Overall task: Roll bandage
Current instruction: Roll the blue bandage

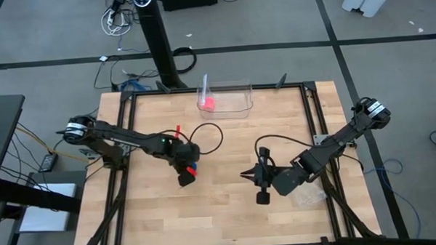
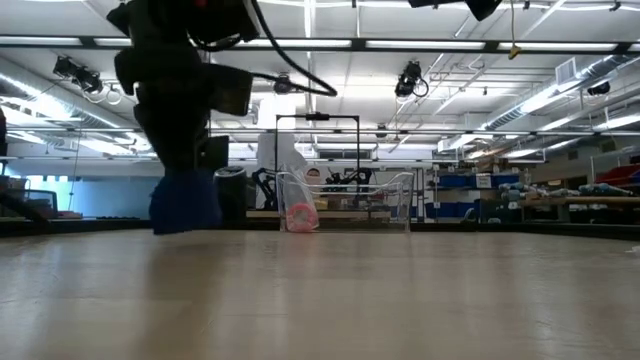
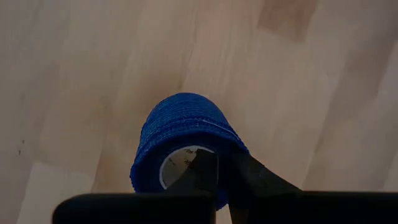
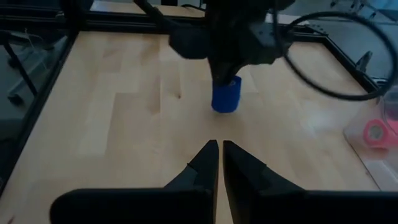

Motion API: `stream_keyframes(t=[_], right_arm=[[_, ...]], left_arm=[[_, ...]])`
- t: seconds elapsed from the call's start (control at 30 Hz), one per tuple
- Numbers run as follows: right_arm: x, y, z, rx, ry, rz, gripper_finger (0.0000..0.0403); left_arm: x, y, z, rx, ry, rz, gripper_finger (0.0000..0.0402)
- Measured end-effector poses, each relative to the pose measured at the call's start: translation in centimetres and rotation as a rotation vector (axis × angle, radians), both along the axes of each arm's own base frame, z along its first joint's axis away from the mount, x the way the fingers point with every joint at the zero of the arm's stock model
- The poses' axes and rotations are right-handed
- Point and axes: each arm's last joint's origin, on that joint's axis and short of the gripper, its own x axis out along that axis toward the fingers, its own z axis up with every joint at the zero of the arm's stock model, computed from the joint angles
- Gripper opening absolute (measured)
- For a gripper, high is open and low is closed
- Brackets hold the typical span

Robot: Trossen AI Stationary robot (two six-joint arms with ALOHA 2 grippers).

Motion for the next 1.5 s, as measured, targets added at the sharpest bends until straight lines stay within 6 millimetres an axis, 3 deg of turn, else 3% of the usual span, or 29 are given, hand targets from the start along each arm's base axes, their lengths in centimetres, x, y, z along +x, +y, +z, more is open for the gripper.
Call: stream_keyframes(t=[0.3,0.43,0.63,0.8,1.03,1.33,1.5], right_arm=[[0.4,-0.1,0.3,0.004,-0.028,0.021,0.0041],[0.5,0.0,0.5,0.003,-0.039,0.045,0.0060],[0.5,0.0,0.5,0.007,-0.036,0.057,0.0073],[0.5,0.1,0.4,0.015,-0.031,0.072,0.0068],[0.5,0.1,0.4,0.017,-0.030,0.074,0.0058],[0.5,0.1,0.4,0.019,-0.029,0.077,0.0067],[0.5,0.1,0.4,0.024,-0.026,0.086,0.0068]], left_arm=[[0.6,-0.1,-2.1,-0.015,0.101,-0.015,0.0032],[0.9,-0.2,-1.5,-0.018,0.120,-0.017,0.0069],[1.9,-0.3,1.0,0.014,0.090,-0.062,0.0106],[2.2,-0.3,1.5,0.018,0.068,-0.062,0.0093],[2.4,-0.2,0.5,0.047,0.116,-0.082,0.0016],[2.8,-0.2,-1.5,0.068,0.202,-0.071,0.0074],[2.7,-0.2,-1.8,0.071,0.240,-0.060,0.0060]])
